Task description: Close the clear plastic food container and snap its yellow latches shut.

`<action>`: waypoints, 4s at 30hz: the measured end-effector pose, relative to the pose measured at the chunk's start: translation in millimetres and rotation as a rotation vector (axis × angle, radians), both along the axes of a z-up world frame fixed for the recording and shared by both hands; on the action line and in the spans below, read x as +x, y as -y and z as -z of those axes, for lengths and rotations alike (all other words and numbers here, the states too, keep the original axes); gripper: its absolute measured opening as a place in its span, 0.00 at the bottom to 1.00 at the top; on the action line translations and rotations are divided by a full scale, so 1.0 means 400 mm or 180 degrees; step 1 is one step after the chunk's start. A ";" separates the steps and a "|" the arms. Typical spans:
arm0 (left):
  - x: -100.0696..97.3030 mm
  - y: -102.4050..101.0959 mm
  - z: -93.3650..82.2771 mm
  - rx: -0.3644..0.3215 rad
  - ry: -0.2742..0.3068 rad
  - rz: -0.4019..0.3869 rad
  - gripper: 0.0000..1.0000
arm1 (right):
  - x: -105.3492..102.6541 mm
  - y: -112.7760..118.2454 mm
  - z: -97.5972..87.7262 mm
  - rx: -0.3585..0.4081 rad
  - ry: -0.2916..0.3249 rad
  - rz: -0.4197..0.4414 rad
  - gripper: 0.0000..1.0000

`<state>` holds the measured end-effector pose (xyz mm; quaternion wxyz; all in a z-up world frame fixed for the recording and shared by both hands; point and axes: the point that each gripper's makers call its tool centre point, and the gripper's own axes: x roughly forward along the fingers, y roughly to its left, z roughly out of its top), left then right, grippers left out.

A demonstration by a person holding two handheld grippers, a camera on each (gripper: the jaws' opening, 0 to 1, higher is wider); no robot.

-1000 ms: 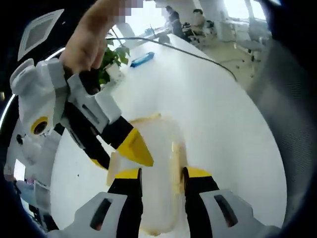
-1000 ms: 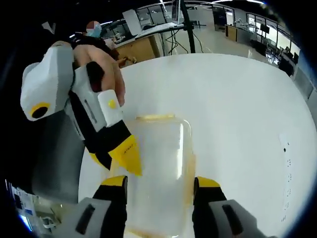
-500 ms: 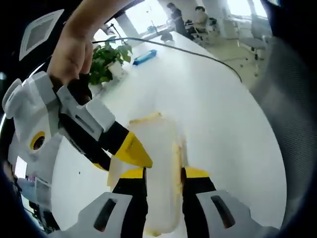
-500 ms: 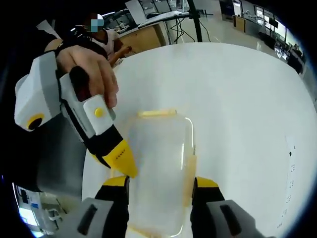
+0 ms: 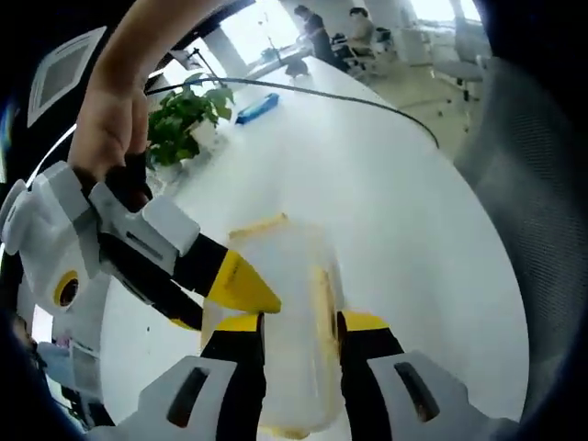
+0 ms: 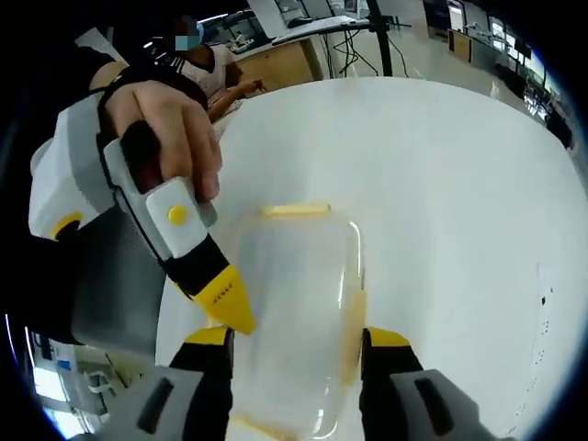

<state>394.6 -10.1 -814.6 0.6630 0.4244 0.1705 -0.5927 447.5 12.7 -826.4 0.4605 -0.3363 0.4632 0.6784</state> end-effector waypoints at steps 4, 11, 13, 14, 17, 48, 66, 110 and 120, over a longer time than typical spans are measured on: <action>0.004 0.002 -0.013 -0.0103 -0.0227 -0.0147 0.33 | 0.008 -0.008 -0.017 0.0042 0.0088 -0.0055 0.62; -0.002 -0.005 -0.017 -0.0032 -0.0206 -0.0114 0.39 | 0.017 -0.002 -0.027 0.0063 0.0159 -0.0062 0.61; -0.002 -0.008 -0.013 -0.0001 -0.0202 -0.0110 0.39 | 0.016 0.000 -0.026 0.0061 0.0162 -0.0060 0.61; -0.003 -0.009 -0.013 0.0017 -0.0188 -0.0091 0.39 | 0.015 0.000 -0.027 0.0071 0.0167 -0.0058 0.61; -0.006 -0.014 -0.010 0.0095 -0.0206 -0.0062 0.38 | 0.010 -0.003 -0.032 0.0105 0.0135 -0.0047 0.58; 0.102 -0.067 -0.054 0.0302 -0.0997 -0.0584 0.47 | -0.045 0.041 -0.090 0.0267 0.0601 0.0428 0.57; 0.125 -0.105 -0.050 0.0327 -0.0958 -0.1680 0.49 | -0.012 0.044 -0.097 0.0245 0.0864 0.1437 0.56; 0.141 -0.213 -0.076 -0.1894 -0.1634 -0.4242 0.57 | 0.009 0.164 -0.121 0.1356 0.0937 0.4450 0.58; 0.145 -0.217 -0.052 -0.2009 -0.1784 -0.4297 0.51 | 0.000 0.161 -0.071 0.1371 0.0684 0.4589 0.59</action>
